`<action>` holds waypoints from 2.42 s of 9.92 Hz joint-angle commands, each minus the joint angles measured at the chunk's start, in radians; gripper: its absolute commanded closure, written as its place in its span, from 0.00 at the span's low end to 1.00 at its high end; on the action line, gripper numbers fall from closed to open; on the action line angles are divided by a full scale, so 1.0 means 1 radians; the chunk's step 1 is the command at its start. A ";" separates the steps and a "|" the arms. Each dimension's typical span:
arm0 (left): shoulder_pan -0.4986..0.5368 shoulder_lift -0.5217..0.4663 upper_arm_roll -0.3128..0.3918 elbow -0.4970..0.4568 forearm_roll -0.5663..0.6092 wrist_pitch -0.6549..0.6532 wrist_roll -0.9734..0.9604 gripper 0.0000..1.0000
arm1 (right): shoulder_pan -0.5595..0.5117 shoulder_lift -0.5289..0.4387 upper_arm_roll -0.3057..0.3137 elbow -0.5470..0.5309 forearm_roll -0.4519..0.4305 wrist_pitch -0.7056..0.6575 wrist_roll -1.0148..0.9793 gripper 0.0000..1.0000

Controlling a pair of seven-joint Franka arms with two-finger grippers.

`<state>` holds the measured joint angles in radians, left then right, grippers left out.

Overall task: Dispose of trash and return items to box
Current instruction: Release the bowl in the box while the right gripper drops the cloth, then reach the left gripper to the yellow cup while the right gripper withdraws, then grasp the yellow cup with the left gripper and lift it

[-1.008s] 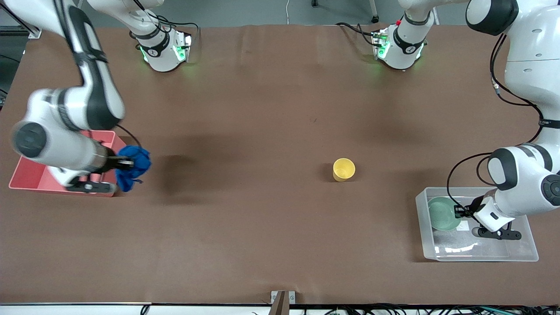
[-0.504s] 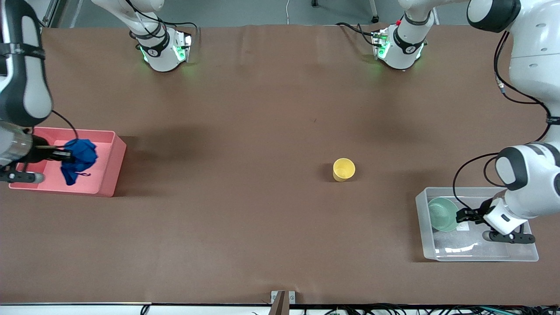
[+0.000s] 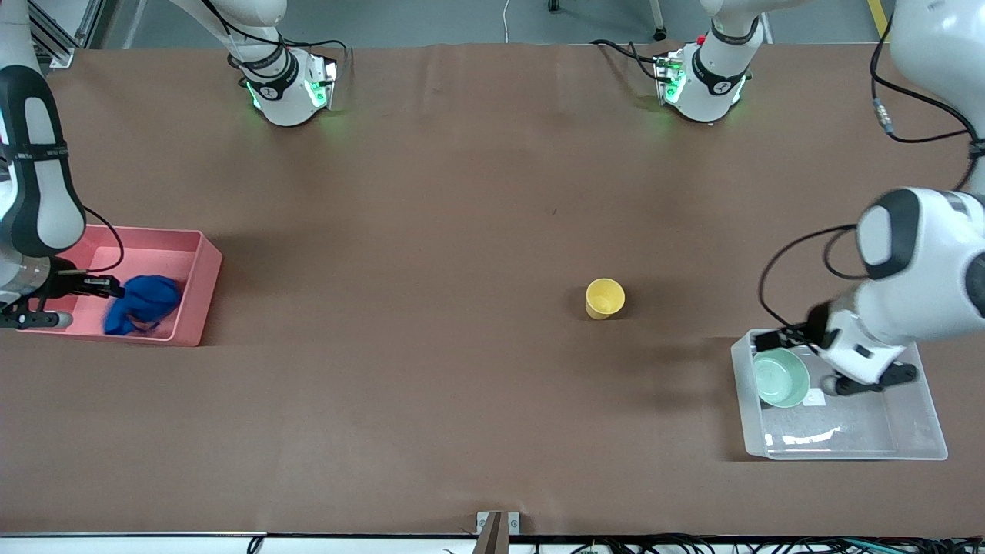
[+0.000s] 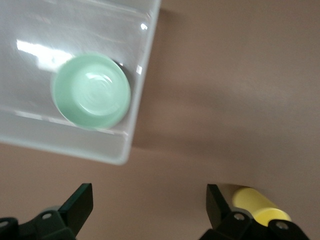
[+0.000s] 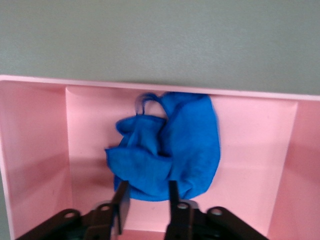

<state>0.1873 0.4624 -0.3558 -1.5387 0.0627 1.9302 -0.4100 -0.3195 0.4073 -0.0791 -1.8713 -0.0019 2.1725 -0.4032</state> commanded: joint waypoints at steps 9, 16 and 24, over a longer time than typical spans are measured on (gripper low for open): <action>-0.267 0.067 -0.112 -0.323 0.224 0.325 -0.852 0.18 | 0.292 -0.408 0.018 0.026 -0.033 -0.313 0.342 0.00; -0.253 0.102 -0.109 -0.351 0.261 0.368 -0.874 0.74 | 0.364 -0.548 0.024 0.116 -0.052 -0.425 0.393 0.00; -0.082 -0.004 -0.110 -0.083 0.261 0.112 -0.581 1.00 | 0.358 -0.519 0.022 0.175 -0.049 -0.513 0.391 0.00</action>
<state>0.0368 0.4285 -0.4634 -1.6471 0.3072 2.0653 -1.1022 0.0393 -0.1197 -0.0586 -1.7135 -0.0368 1.6738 -0.0187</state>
